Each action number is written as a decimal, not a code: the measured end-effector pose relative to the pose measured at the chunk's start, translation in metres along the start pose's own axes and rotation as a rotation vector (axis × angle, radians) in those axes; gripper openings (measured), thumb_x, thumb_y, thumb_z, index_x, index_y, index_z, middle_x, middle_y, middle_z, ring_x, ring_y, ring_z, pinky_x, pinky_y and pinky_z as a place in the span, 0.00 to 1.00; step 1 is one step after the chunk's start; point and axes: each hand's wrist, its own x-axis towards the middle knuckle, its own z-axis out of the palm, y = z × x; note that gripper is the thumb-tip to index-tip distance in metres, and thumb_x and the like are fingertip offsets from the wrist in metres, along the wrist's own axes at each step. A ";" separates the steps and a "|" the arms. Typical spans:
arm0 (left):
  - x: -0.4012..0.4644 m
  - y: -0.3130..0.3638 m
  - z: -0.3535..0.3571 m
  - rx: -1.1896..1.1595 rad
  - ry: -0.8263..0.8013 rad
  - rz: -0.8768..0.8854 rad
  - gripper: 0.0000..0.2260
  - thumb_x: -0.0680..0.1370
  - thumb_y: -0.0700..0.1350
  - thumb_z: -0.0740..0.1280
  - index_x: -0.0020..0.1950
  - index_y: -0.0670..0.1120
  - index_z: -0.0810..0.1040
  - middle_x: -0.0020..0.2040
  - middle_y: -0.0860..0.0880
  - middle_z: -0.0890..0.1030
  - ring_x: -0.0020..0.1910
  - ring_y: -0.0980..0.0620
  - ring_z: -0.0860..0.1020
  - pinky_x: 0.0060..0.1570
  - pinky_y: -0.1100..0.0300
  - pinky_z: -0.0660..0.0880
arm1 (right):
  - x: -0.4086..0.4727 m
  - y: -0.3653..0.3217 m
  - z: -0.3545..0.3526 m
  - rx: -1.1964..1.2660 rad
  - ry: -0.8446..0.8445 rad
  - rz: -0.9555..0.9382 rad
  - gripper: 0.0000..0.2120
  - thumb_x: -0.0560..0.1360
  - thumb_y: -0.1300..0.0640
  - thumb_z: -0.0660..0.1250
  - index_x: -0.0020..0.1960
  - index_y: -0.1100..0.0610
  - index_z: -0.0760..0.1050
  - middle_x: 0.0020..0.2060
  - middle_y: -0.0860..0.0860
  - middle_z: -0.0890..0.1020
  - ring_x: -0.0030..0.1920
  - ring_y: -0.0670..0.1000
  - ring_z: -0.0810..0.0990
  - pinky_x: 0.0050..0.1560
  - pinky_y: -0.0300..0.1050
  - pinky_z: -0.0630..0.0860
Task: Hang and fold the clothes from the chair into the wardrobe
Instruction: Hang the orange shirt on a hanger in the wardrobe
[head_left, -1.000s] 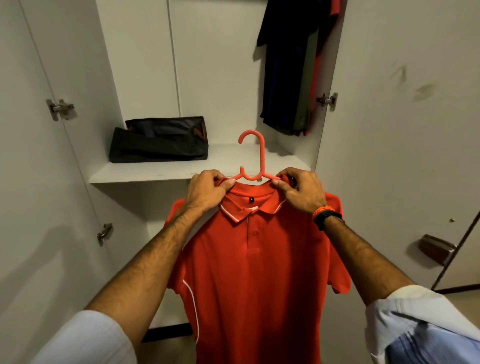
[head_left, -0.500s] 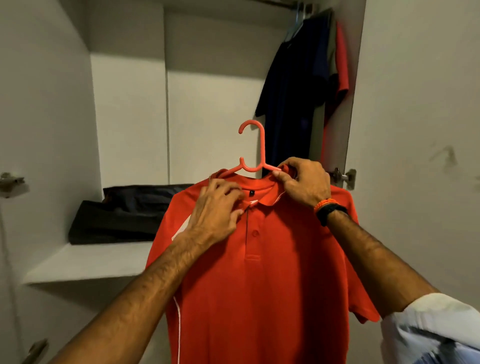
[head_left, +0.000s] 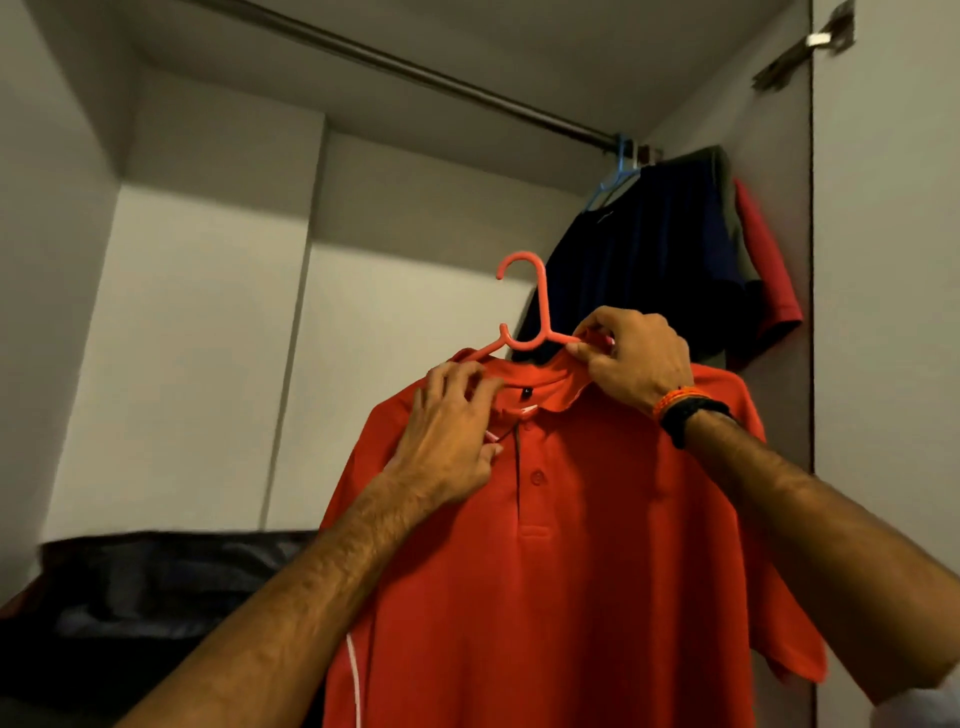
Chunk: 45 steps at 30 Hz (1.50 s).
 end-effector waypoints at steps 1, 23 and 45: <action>0.009 -0.009 0.010 -0.035 0.077 -0.024 0.34 0.70 0.51 0.75 0.73 0.48 0.66 0.73 0.46 0.63 0.71 0.44 0.61 0.71 0.49 0.64 | 0.012 0.000 0.005 -0.018 0.017 -0.008 0.10 0.73 0.46 0.70 0.53 0.47 0.80 0.48 0.47 0.84 0.52 0.55 0.81 0.49 0.48 0.73; 0.261 -0.100 0.147 -0.365 0.148 0.105 0.22 0.76 0.54 0.68 0.68 0.52 0.70 0.68 0.52 0.68 0.67 0.51 0.70 0.66 0.53 0.67 | 0.234 0.032 0.063 -0.386 0.344 0.042 0.09 0.73 0.49 0.69 0.53 0.45 0.80 0.50 0.48 0.83 0.52 0.56 0.80 0.50 0.52 0.76; 0.447 -0.074 0.163 -0.373 0.336 0.187 0.22 0.74 0.55 0.70 0.66 0.52 0.70 0.66 0.53 0.70 0.65 0.53 0.71 0.67 0.51 0.68 | 0.381 0.089 0.023 -0.483 0.544 -0.050 0.08 0.73 0.48 0.69 0.50 0.45 0.82 0.49 0.53 0.84 0.50 0.59 0.80 0.49 0.53 0.79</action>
